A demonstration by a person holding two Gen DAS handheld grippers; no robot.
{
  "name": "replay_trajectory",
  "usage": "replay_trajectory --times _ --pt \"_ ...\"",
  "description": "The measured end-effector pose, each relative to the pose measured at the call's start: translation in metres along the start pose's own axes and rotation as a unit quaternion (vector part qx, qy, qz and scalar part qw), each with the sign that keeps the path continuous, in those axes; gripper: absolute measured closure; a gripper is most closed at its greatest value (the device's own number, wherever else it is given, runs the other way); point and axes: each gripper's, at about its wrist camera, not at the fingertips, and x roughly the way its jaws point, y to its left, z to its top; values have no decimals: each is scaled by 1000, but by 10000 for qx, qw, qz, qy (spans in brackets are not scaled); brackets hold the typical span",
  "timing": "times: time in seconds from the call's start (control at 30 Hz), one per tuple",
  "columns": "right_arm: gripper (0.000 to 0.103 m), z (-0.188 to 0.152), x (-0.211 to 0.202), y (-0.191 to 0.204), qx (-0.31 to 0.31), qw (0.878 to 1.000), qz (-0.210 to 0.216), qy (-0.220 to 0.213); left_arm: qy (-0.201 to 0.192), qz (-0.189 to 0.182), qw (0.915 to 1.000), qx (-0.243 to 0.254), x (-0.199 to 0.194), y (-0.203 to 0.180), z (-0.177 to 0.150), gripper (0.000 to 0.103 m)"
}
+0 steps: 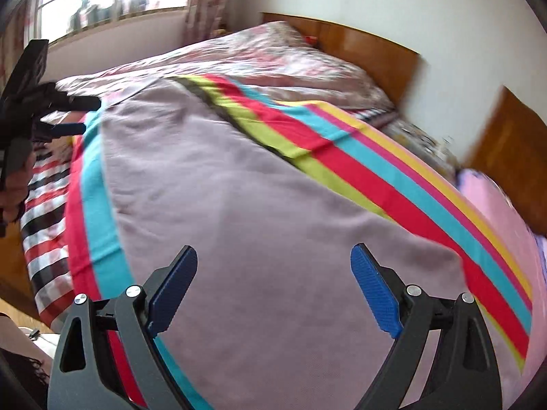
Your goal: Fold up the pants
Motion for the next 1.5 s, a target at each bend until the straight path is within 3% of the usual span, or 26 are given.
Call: replay_trajectory --times 0.17,0.23,0.4,0.53,0.6,0.73,0.87,0.9,1.0,1.1,1.27,1.33,1.5 --pt "15 45 13 58 -622 9939 815 -417 -446 344 9942 -916 -37 84 22 2" --pt "22 61 22 80 -870 9877 1170 -560 -509 581 9916 -1033 -46 100 25 2" --pt "36 110 67 132 -1022 9739 1947 -564 -537 1510 9836 -822 -57 105 23 2" --pt "51 140 113 166 -879 9682 2327 -258 -465 1567 9835 -779 -60 109 20 2" --pt "52 145 126 176 -900 9668 2386 -141 -438 1620 9830 -741 -62 110 18 2" --pt "54 153 135 197 -1114 9640 2415 -59 -327 1496 9856 -714 -61 110 15 2" --pt "58 157 146 218 -1586 9642 2123 -13 -264 1220 9889 -802 -57 111 14 2" --pt "63 156 149 219 -1636 9642 2089 -8 -249 1145 9898 -810 -56 111 14 2" --pt "94 154 151 218 -1715 9614 2148 -117 -211 825 9919 -944 -53 110 14 3" --pt "97 158 143 201 -1314 9597 2468 -266 -217 394 9924 -1142 -46 112 17 11" --pt "97 161 130 184 -1153 9564 2655 -373 -119 -698 9830 -1696 -13 118 34 31" --pt "97 160 130 183 -1129 9569 2652 -363 -56 -854 9793 -1836 3 118 40 36" --pt "97 157 133 183 -1056 9563 2708 -323 125 -1221 9613 -2468 31 135 34 38"
